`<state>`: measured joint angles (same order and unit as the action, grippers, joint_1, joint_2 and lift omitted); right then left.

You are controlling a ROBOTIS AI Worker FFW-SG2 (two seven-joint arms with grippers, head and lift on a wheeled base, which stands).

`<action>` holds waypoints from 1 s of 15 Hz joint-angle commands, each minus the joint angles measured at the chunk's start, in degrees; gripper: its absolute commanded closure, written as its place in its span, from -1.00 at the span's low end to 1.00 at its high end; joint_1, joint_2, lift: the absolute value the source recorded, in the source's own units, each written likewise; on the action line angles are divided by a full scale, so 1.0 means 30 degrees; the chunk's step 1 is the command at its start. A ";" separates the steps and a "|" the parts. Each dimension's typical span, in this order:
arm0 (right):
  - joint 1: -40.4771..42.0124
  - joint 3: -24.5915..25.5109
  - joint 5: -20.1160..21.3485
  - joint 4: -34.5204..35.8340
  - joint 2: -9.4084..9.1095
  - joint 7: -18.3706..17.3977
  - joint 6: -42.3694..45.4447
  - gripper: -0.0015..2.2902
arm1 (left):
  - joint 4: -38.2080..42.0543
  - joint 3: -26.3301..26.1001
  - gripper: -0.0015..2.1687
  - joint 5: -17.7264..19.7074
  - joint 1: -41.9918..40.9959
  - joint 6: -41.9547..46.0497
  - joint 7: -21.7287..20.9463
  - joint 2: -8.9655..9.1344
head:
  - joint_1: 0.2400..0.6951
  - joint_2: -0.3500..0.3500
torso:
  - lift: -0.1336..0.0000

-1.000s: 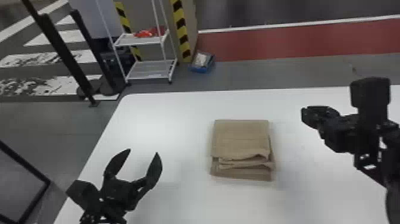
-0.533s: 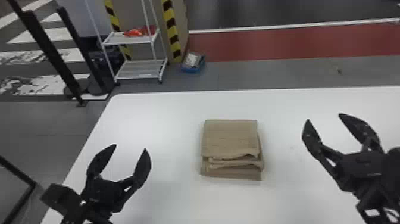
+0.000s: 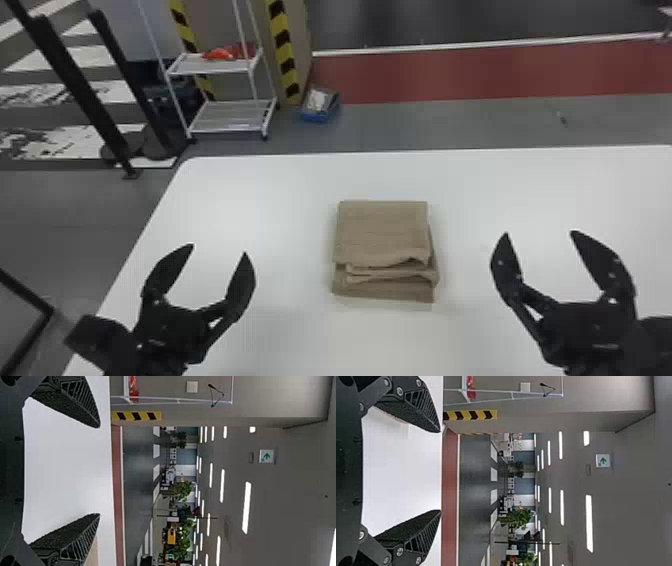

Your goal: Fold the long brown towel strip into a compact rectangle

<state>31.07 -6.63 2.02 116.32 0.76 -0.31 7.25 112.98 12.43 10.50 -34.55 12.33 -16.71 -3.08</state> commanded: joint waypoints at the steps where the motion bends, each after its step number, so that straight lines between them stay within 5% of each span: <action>1: 0.0045 -0.0340 0.0002 -0.0073 0.0041 -0.0159 0.0056 -0.83 | 0.0279 0.0106 -0.92 -0.0014 -0.0174 -0.0055 0.0061 -0.0028 | 1.00 0.49 | -0.87; 15: 0.0016 -0.0515 0.0089 -0.0015 0.0099 -0.0130 -0.0296 -0.83 | 0.0279 0.0253 -0.93 0.0045 -0.0057 -0.0348 0.0471 -0.0204 | 1.00 0.59 | -0.87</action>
<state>31.12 -7.99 2.29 116.28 0.98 -0.76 6.39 113.82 13.18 10.63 -34.66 11.29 -15.28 -3.69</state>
